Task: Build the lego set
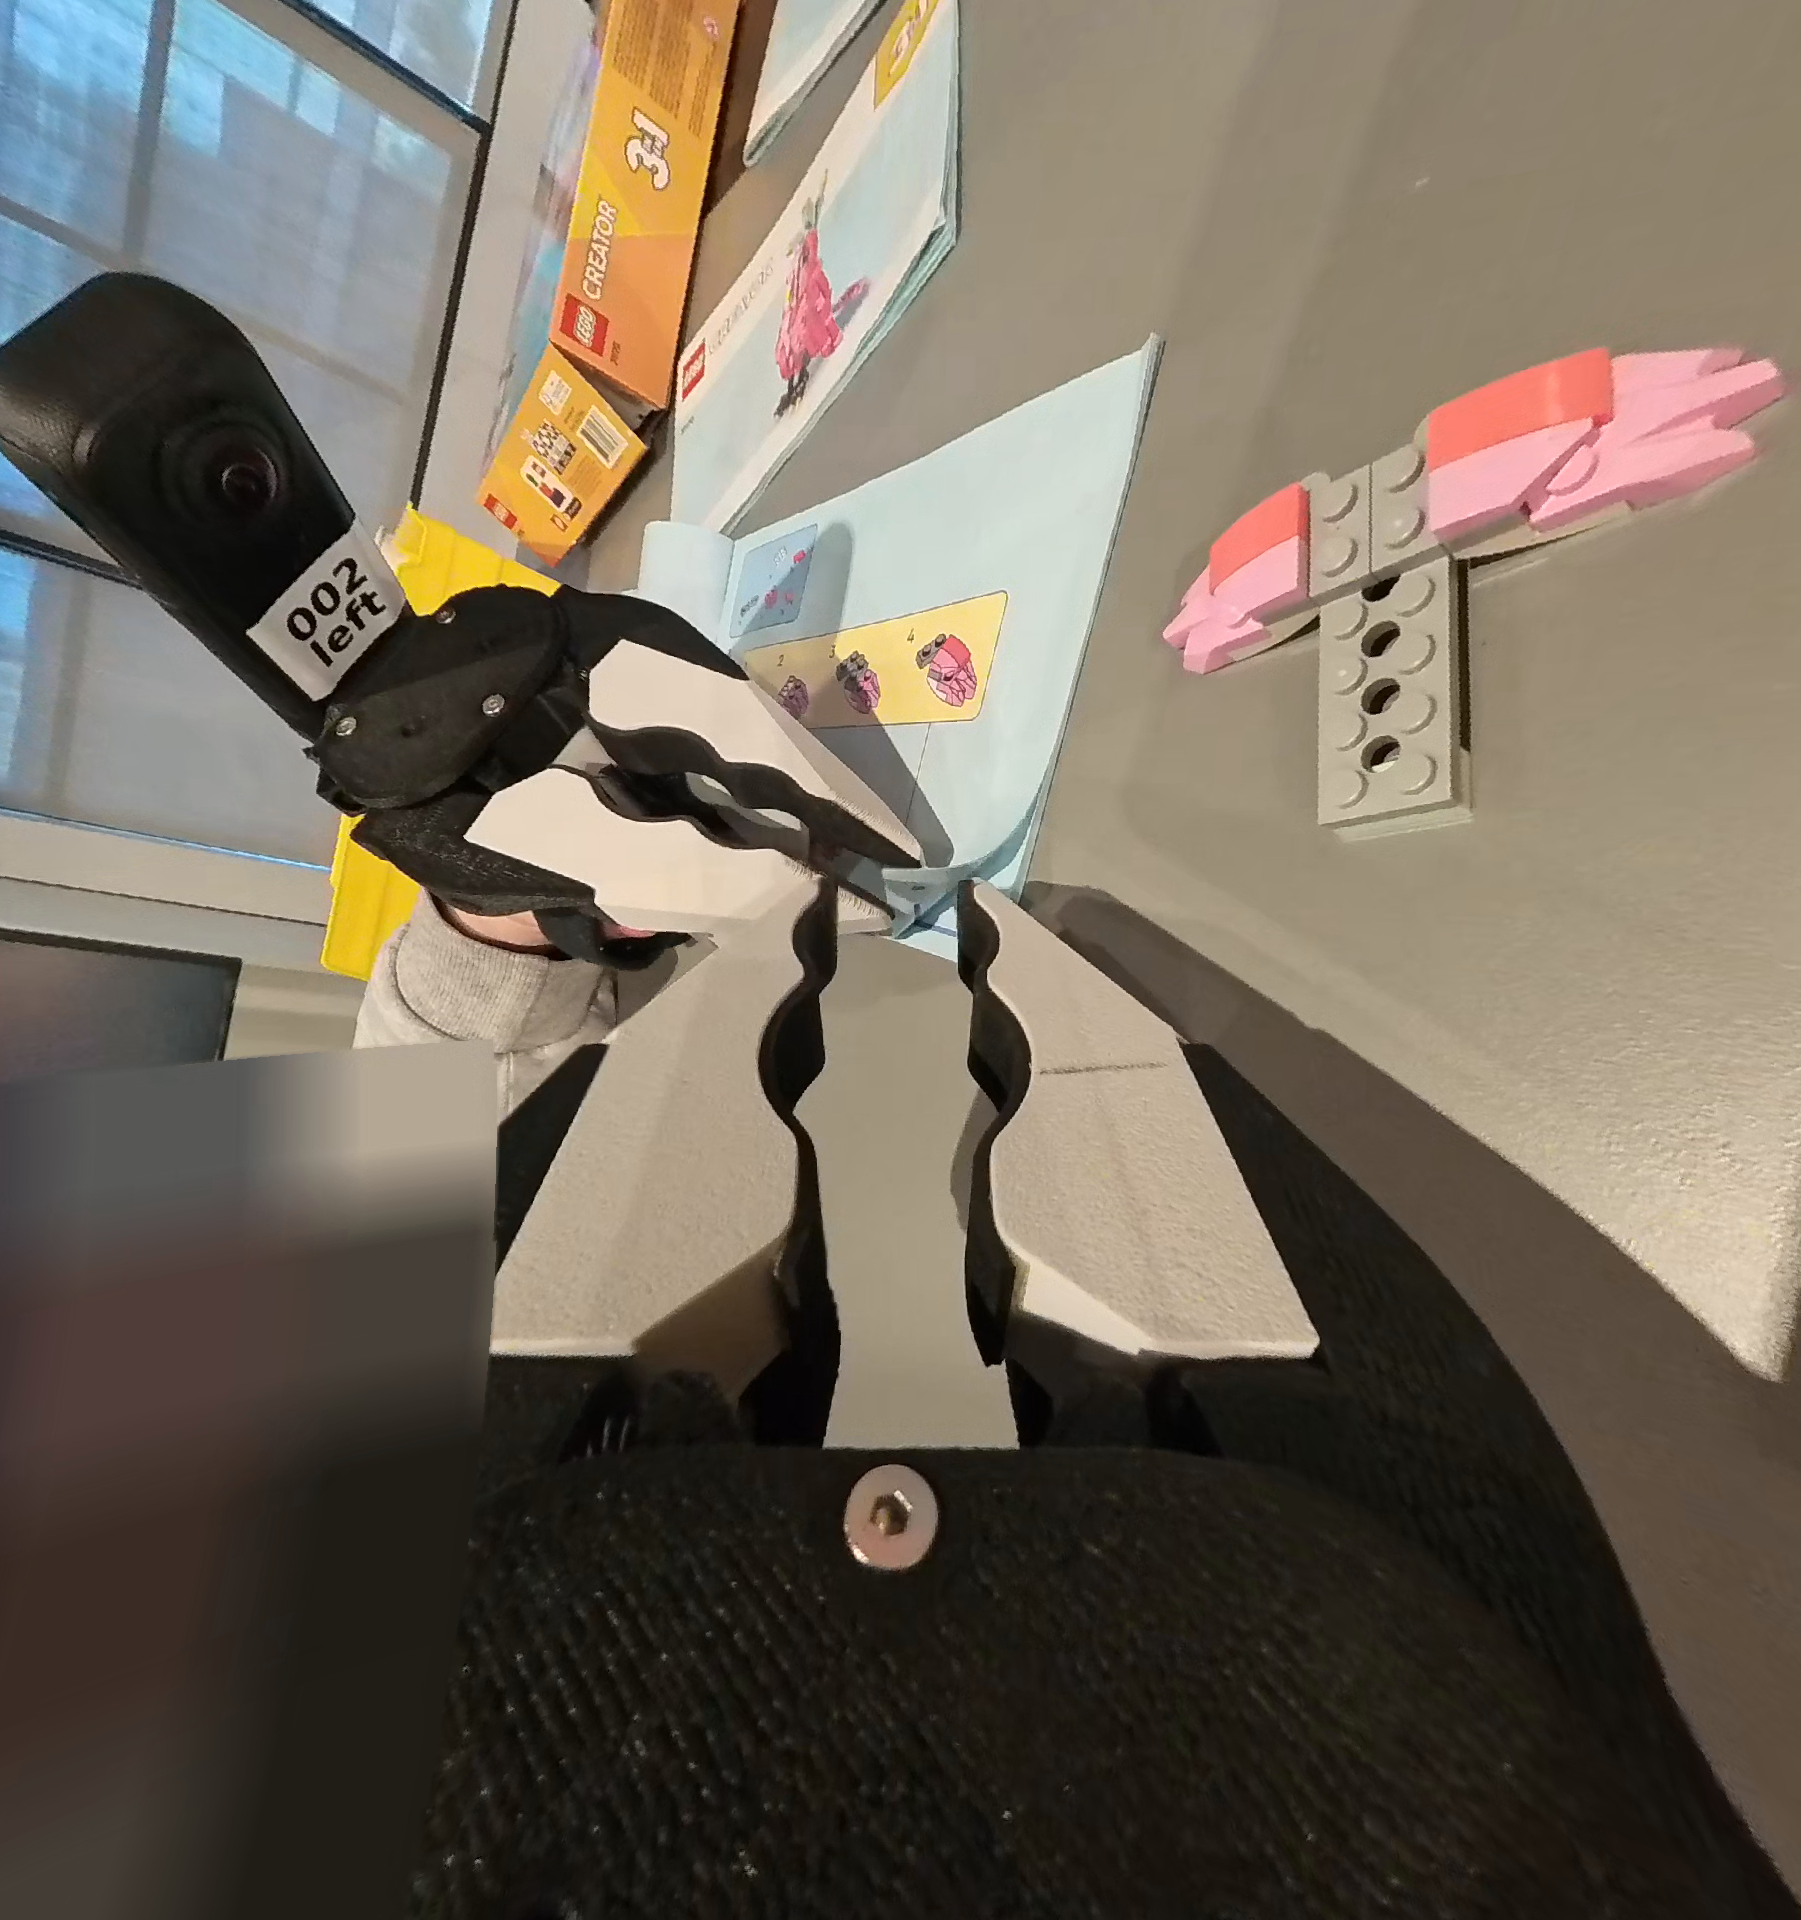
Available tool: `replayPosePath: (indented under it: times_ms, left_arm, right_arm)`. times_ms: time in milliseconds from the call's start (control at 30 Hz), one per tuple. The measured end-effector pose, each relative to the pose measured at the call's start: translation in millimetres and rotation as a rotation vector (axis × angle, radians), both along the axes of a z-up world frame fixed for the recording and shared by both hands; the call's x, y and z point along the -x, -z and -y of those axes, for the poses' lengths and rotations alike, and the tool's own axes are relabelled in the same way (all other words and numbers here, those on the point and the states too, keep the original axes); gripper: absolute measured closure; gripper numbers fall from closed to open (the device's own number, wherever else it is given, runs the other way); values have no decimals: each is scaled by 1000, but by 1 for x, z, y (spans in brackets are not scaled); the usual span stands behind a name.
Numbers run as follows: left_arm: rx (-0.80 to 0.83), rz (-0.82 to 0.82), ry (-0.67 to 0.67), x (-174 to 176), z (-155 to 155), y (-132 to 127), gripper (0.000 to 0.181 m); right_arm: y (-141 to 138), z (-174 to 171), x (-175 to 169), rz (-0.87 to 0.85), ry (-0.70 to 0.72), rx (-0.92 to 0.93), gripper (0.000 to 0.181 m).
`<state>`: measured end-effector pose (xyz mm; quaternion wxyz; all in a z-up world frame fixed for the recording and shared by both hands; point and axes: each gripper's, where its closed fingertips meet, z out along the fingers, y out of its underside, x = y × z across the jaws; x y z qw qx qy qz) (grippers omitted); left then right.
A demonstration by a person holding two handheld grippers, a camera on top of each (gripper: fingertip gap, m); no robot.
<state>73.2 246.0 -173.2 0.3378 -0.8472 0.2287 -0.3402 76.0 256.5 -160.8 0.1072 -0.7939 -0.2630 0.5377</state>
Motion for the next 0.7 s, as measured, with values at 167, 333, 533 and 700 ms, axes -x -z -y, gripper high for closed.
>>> replayPosePath:
  times_ms: [167, 333, 533, 700]
  left_arm:
    - [1, 4, 3, 0, 0, 0, 170]
    - [4, 12, 7, -1, 1, -1, 168]
    - [6, 15, 7, -1, 1, -1, 168]
    - [8, 17, 7, -1, 1, -1, 168]
  right_arm:
    - [0, 1, 0, 1, -4, 0, 160]
    - [0, 1, 0, 1, -10, 3, 161]
    - [0, 1, 0, 0, -10, 3, 161]
    - [0, 1, 0, 0, -10, 4, 161]
